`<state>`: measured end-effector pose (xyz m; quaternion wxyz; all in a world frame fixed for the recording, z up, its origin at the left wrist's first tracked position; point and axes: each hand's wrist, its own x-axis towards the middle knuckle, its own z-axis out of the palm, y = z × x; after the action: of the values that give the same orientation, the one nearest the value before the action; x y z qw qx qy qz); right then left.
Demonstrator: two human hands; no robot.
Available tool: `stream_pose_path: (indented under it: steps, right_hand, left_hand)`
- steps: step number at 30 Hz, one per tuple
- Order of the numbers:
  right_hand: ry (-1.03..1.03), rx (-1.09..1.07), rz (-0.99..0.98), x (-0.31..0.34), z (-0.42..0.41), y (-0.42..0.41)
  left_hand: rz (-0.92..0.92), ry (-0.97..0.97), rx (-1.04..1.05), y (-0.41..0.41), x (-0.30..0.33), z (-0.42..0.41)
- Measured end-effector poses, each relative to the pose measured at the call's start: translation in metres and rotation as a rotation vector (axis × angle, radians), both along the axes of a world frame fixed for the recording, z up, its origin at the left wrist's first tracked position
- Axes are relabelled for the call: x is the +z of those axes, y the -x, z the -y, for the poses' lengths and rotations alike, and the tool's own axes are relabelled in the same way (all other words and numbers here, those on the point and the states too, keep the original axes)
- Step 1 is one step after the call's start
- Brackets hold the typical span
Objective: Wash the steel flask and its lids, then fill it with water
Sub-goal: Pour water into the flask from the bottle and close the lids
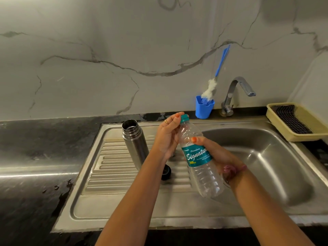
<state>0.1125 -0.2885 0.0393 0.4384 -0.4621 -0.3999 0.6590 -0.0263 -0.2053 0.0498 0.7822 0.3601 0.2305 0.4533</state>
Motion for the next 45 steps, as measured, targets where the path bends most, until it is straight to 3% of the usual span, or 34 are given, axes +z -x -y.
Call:
stream_pose_path:
  steps: [4, 7, 14, 19, 23, 27, 30, 36, 45]
  right_hand:
    - [0.02, 0.055, -0.205, -0.014, -0.008, -0.004]
    - [-0.003, 0.062, -0.212, -0.013, -0.008, -0.009]
    - [-0.096, -0.111, 0.373, -0.028, -0.018, -0.028]
    - [-0.195, -0.259, 0.431, -0.05, -0.033, -0.036]
    - [-0.234, -0.399, 0.341, -0.058, -0.059, -0.041]
    - [-0.221, -0.476, 0.474, -0.061, -0.093, -0.046]
    - [-0.231, -0.512, 0.494, -0.063, -0.121, -0.046]
    - [-0.21, -0.487, 0.595, -0.068, -0.169, -0.036]
    - [-0.197, -0.447, 0.684, -0.087, -0.208, -0.017]
  left_hand:
    - [-0.025, -0.025, -0.06, -0.003, -0.001, -0.004]
    - [-0.066, -0.035, -0.052, -0.007, -0.001, -0.009]
    - [-0.252, -0.173, 0.138, -0.022, 0.003, -0.03]
    - [-0.478, -0.282, 0.233, -0.028, -0.004, -0.037]
    - [-0.719, -0.556, 0.392, -0.011, -0.006, -0.028]
    - [-0.747, -0.953, 0.628, 0.028, 0.014, -0.009]
    - [-0.78, -1.059, 0.713, 0.055, 0.04, -0.013]
    - [-0.816, -0.952, 0.786, 0.095, 0.062, -0.05]
    - [-0.684, -0.618, 0.752, 0.128, 0.025, -0.081]
